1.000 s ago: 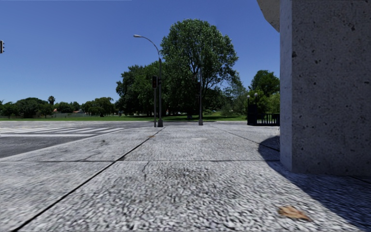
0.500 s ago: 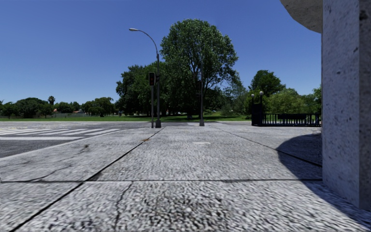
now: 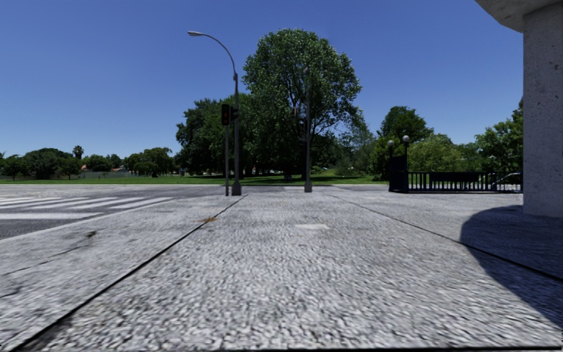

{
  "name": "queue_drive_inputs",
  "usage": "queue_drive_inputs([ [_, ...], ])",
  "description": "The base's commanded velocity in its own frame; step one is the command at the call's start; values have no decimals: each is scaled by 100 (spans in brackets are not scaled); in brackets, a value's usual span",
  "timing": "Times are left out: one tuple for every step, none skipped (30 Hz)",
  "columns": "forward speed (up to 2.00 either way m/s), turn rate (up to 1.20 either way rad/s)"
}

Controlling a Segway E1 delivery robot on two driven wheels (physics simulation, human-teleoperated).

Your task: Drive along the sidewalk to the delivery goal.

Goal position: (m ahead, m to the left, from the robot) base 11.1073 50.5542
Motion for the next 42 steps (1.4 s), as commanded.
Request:
queue_drive_inputs([
  [200, 0],
  [200, 0],
  [200, 0],
  [200, 0],
  [200, 0],
  [200, 0],
  [200, 0],
  [200, 0],
  [200, 0],
  [200, 10],
  [200, 10],
  [200, 12],
  [200, 13],
  [200, 13],
  [200, 13],
  [200, 17],
  [200, 19],
  [200, 24],
  [200, 24],
  [200, 26],
  [200, 27],
  [200, 27],
  [200, 27],
  [200, 27],
  [200, 27],
  [200, 27],
  [200, 27],
  [200, 27],
  [200, 30],
  [200, 33],
  [200, 34],
  [200, 35],
  [200, 35],
  [200, 35],
  [200, 35],
  [200, 35],
  [200, 35],
  [200, 35],
  [200, 35],
  [200, 37],
  [200, 37],
  [200, 39],
])
